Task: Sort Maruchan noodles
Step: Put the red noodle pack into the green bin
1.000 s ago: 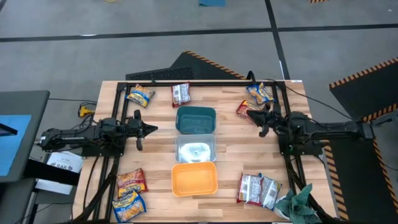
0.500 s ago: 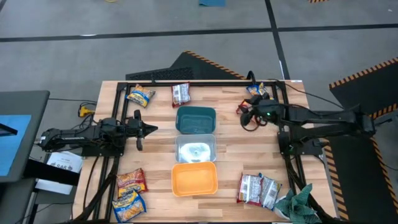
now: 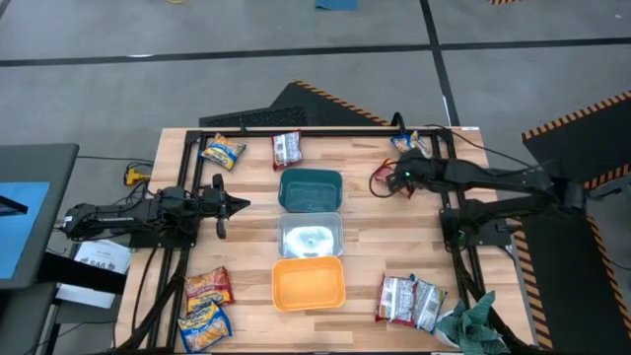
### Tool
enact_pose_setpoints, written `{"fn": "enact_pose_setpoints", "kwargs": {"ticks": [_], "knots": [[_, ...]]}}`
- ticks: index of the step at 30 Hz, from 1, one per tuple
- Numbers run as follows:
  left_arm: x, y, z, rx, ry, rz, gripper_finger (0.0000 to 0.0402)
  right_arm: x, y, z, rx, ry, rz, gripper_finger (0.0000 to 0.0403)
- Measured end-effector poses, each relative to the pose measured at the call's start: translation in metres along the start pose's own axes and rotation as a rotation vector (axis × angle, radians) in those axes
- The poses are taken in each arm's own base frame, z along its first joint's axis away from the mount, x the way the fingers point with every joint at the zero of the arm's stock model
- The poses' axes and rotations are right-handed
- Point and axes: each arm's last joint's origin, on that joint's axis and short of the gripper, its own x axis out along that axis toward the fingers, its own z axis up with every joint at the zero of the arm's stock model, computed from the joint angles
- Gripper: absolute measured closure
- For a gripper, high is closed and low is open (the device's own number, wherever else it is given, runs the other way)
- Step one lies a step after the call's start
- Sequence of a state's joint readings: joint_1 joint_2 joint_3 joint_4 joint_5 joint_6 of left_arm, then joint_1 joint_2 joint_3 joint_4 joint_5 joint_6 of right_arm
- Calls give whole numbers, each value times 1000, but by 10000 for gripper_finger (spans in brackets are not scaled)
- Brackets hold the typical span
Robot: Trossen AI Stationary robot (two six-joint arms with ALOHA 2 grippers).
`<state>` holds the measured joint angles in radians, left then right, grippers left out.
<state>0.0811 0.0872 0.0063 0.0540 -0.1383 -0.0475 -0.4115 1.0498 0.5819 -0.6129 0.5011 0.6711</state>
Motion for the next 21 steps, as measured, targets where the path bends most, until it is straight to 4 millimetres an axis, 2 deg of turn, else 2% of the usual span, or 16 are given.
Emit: {"fn": "enact_pose_setpoints", "kwargs": {"ticks": [3,7,13,21], "knots": [[0,0,0,0,-1,0,401,13,-5,-9,33,73,-78,168],[0,0,0,0,0,0,401,29,-1,-16,46,67,-72,168],[0,0,0,0,-1,0,402,38,11,-22,25,58,-31,168],[0,0,0,0,0,0,401,57,18,-30,-47,110,-99,177]]}}
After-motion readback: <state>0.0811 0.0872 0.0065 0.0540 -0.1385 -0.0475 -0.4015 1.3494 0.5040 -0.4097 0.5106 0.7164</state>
